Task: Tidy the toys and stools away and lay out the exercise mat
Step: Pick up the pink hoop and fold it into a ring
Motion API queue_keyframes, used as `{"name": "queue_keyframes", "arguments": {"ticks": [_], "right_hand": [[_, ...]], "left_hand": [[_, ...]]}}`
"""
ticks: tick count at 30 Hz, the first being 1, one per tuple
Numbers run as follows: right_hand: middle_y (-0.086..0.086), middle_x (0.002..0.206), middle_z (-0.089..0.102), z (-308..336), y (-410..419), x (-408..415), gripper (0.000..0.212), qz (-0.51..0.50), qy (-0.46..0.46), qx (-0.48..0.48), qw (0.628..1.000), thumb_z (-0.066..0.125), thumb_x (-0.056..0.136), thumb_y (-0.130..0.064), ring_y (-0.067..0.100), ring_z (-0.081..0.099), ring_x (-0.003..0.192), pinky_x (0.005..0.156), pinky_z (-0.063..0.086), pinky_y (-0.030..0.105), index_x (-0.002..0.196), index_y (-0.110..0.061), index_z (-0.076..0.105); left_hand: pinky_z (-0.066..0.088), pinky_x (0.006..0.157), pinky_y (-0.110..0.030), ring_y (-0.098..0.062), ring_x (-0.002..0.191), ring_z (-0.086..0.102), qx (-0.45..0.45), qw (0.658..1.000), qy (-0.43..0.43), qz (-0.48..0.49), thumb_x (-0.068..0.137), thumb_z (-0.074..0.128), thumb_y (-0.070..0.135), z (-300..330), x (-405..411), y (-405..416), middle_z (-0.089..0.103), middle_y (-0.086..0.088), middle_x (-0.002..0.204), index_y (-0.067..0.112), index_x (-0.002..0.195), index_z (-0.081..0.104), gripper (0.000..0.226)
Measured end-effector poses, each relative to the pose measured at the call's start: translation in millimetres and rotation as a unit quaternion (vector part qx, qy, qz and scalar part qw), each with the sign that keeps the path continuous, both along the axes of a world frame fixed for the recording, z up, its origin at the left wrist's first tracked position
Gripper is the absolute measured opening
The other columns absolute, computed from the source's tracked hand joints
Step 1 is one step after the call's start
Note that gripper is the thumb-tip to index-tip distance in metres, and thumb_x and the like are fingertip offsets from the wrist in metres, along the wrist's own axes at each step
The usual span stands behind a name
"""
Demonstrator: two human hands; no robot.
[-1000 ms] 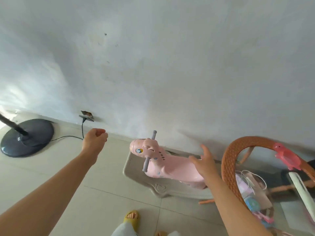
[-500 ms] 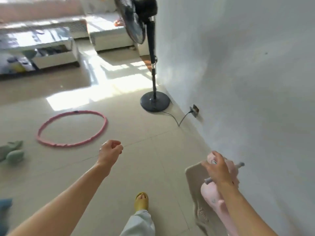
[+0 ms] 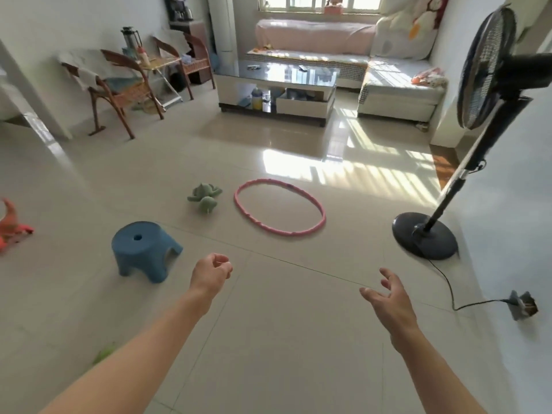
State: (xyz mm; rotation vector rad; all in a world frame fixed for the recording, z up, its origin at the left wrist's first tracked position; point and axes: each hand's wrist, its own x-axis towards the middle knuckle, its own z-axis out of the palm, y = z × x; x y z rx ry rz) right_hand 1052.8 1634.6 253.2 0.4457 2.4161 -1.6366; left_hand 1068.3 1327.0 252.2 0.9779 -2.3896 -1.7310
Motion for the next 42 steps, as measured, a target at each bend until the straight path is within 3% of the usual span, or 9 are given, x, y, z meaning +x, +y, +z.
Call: {"name": "queue_keyframes", "arguments": {"ticks": [10, 19, 25, 29, 32, 34, 37, 42], "right_hand": [[0.012, 0.147, 0.035, -11.1, -164.9, -33.2, 0.063, 0.066, -0.016, 0.007, 0.998, 0.062, 0.087, -0.013, 0.016, 0.046, 0.100, 0.091, 0.036, 0.032, 0.142, -0.021, 0.032], [0.012, 0.147, 0.035, -19.4, -224.7, -87.0, 0.063, 0.081, -0.049, 0.036, 0.995, 0.062, 0.087, -0.013, 0.016, 0.045, 0.102, 0.096, 0.036, 0.034, 0.143, -0.021, 0.032], [0.014, 0.145, 0.037, -45.5, -243.1, -177.5, 0.063, 0.114, -0.068, 0.053, 0.990, 0.062, 0.087, -0.015, 0.027, 0.040, 0.128, 0.101, 0.036, 0.037, 0.142, -0.020, 0.033], [0.012, 0.142, 0.040, -48.4, -251.9, -253.9, 0.065, 0.138, -0.061, 0.031, 0.988, 0.063, 0.086, -0.016, 0.020, 0.047, 0.109, 0.096, 0.036, 0.032, 0.143, -0.021, 0.033], [0.009, 0.141, 0.043, -46.0, -251.8, -315.9, 0.065, 0.156, -0.059, 0.025, 0.986, 0.064, 0.085, -0.016, 0.023, 0.047, 0.121, 0.103, 0.036, 0.035, 0.142, -0.021, 0.034], [0.010, 0.138, 0.046, -44.5, -251.9, -355.3, 0.063, 0.164, -0.054, 0.027, 0.985, 0.064, 0.085, -0.016, 0.023, 0.050, 0.118, 0.104, 0.038, 0.036, 0.141, -0.019, 0.036], [0.011, 0.128, 0.052, -42.0, -257.5, -403.9, 0.054, 0.153, -0.049, 0.021, 0.987, 0.062, 0.088, -0.015, 0.019, 0.053, 0.103, 0.094, 0.042, 0.032, 0.138, -0.015, 0.040], [0.004, 0.114, 0.052, -61.0, -279.1, -468.9, 0.053, 0.153, -0.071, 0.012, 0.986, 0.061, 0.088, -0.016, 0.018, 0.054, 0.098, 0.084, 0.041, 0.029, 0.137, -0.017, 0.040]], "left_hand": [[0.041, 0.077, -0.031, -0.020, 0.085, 0.056, 0.007, 1.000, 0.000, 0.026, 0.092, 0.049, 0.007, -0.5, -15.8, -150.9, 0.061, -0.010, 0.097, 0.007, 0.102, 0.055, 0.012], [0.046, 0.084, -0.037, -0.023, 0.087, 0.057, 0.010, 0.999, -0.013, 0.043, 0.092, 0.049, 0.005, -9.4, -65.1, -226.4, 0.061, -0.010, 0.094, 0.007, 0.101, 0.054, 0.011], [0.046, 0.080, -0.036, -0.022, 0.088, 0.058, 0.009, 0.997, -0.035, 0.063, 0.093, 0.049, 0.006, -29.7, -130.2, -233.7, 0.061, -0.006, 0.090, 0.010, 0.100, 0.054, 0.009], [0.045, 0.076, -0.034, -0.021, 0.086, 0.056, 0.020, 0.994, -0.030, 0.099, 0.092, 0.049, 0.005, -35.8, -187.3, -237.2, 0.061, -0.003, 0.082, 0.009, 0.098, 0.054, 0.009], [0.044, 0.073, -0.031, -0.019, 0.084, 0.055, 0.017, 0.993, -0.032, 0.110, 0.093, 0.049, 0.006, -34.4, -239.5, -234.9, 0.061, -0.004, 0.085, 0.008, 0.099, 0.054, 0.009], [0.044, 0.069, -0.028, -0.019, 0.083, 0.056, 0.025, 0.993, -0.025, 0.115, 0.093, 0.049, 0.006, -32.4, -271.6, -231.7, 0.061, -0.004, 0.084, 0.010, 0.095, 0.055, 0.007], [0.044, 0.070, -0.028, -0.020, 0.084, 0.057, 0.039, 0.991, -0.032, 0.120, 0.092, 0.050, 0.007, -32.5, -311.5, -228.1, 0.061, -0.003, 0.083, 0.016, 0.084, 0.054, 0.013], [0.043, 0.066, -0.025, -0.020, 0.084, 0.056, 0.046, 0.991, -0.039, 0.119, 0.093, 0.049, 0.006, -43.0, -378.3, -238.2, 0.061, -0.006, 0.086, 0.009, 0.098, 0.054, 0.008]]}}
